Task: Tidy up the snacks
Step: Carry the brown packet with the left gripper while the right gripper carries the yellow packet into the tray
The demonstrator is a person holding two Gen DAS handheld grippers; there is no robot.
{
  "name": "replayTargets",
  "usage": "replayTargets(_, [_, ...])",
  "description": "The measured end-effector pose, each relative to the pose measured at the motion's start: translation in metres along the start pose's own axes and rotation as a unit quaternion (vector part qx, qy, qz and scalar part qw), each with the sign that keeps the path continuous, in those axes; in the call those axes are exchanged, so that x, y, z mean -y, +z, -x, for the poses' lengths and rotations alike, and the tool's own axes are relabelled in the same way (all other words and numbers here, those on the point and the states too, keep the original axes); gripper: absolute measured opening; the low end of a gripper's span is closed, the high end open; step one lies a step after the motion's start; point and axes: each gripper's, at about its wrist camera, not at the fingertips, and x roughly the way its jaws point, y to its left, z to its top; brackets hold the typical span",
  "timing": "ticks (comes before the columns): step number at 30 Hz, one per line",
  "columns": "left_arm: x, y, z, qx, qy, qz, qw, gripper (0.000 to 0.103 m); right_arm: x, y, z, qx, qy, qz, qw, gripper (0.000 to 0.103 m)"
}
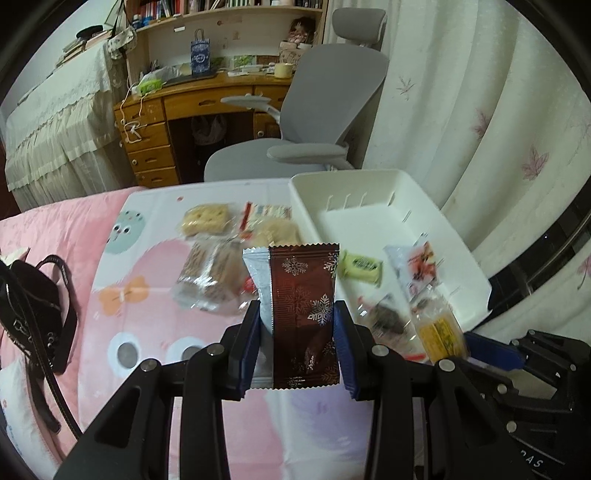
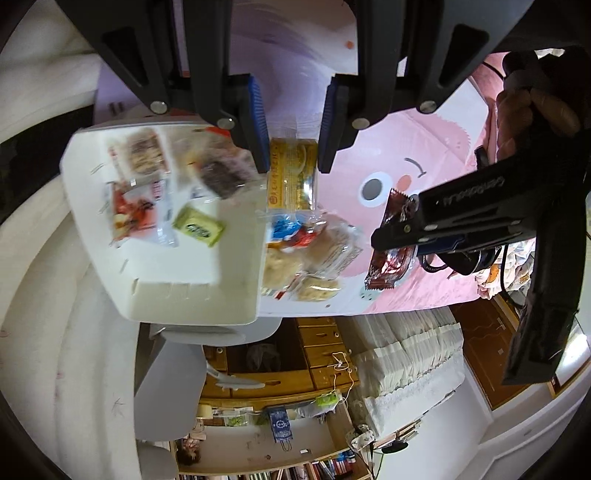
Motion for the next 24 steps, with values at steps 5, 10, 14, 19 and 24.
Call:
replayTargets(5, [0.029,0.017,-0.01,0.016,-0.006,-0.006,0.9998,0.036,0.03,0.002,0.009,0.002,-0.007,0.005,1.0,0.026])
replayTargets(10, [0.054,0.03,-0.022,0.025,-0.03,-0.003,0.9992,0.036,0.061,0.005,0.018,0.004,-0.02,0.002,1.0,0.026])
replayTargets(14, [0.073,0.039,-0.032,0.028,-0.042,-0.006,0.9987,0.036,0.081,0.007,0.022,0.006,-0.031,-0.005,1.0,0.026])
replayTargets(19, [0.085,0.044,-0.045,0.005,-0.047,0.008,0.9989,0.062,0.098,0.007,0.022,0.013,-0.049,-0.011,0.999,0.028])
replayTargets(24, [0.082,0.038,-0.05,-0.007,-0.045,0.027,0.9986,0.063,0.104,0.005,0.014,-0.005,-0.059,-0.009,0.998,0.042])
